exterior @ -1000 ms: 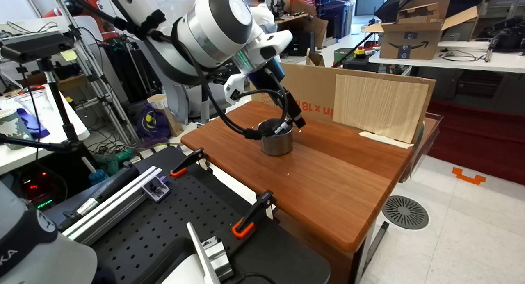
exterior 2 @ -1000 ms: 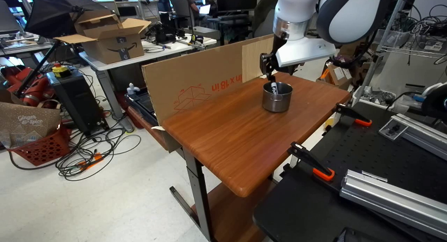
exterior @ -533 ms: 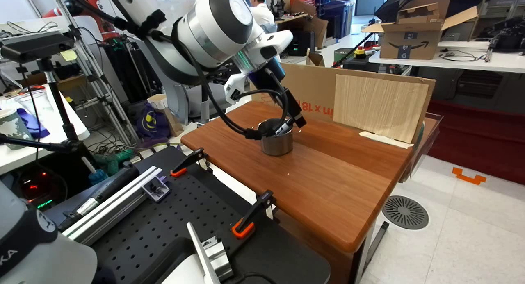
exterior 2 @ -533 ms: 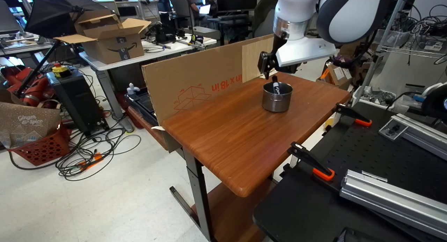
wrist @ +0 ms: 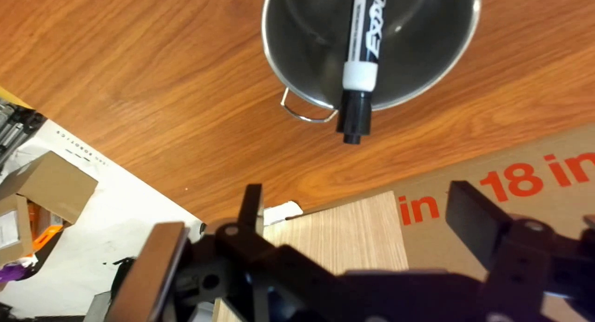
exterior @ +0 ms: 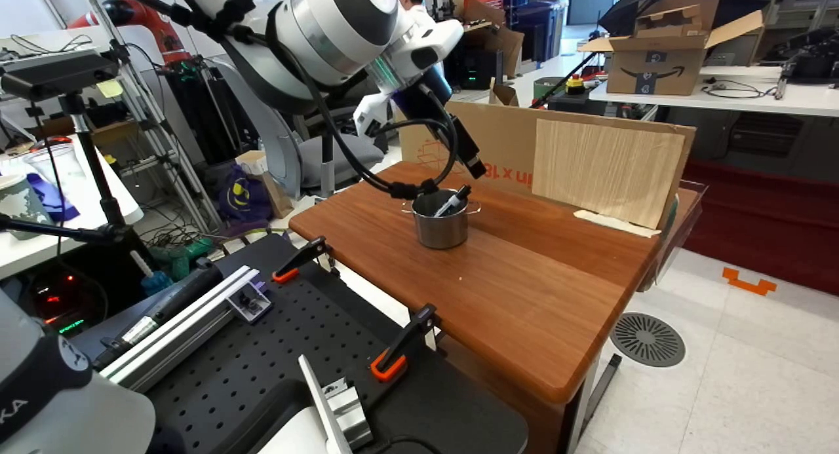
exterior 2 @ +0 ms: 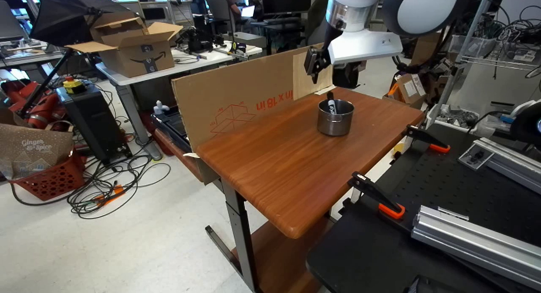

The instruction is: Put the marker in the silver pot

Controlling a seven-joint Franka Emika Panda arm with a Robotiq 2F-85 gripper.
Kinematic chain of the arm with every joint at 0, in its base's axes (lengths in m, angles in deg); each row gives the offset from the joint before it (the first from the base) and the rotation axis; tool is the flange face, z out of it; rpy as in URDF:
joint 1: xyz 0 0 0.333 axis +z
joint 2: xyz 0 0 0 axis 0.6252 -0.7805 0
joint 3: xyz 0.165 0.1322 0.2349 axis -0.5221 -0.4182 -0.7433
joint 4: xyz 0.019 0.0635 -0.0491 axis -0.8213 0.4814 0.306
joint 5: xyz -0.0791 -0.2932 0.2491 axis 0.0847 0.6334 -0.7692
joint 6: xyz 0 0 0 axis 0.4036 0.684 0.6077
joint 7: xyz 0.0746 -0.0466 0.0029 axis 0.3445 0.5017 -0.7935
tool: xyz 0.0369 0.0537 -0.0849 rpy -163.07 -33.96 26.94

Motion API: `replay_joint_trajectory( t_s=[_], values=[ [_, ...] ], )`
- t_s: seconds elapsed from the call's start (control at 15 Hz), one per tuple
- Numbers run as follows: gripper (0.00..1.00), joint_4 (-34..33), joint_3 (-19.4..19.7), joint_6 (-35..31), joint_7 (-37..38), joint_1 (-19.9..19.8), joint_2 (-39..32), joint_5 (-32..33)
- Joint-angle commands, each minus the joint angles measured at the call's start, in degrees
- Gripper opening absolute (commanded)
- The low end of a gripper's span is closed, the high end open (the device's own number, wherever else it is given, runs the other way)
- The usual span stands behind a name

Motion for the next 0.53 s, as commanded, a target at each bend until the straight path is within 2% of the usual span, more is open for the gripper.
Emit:
replay_joint_trajectory(
  t_s=[0.0, 0.07, 0.47],
  values=[
    [1.0, 2.8, 4.09, 0.65, -0.57, 3.84, 5.27, 2.55],
    [1.0, 0.77, 1.94, 0.03, -0.12, 2.04, 1.92, 0.5],
    [1.0, 2.1, 2.8, 0.04, -0.3, 2.73, 3.48, 1.04]
  ],
)
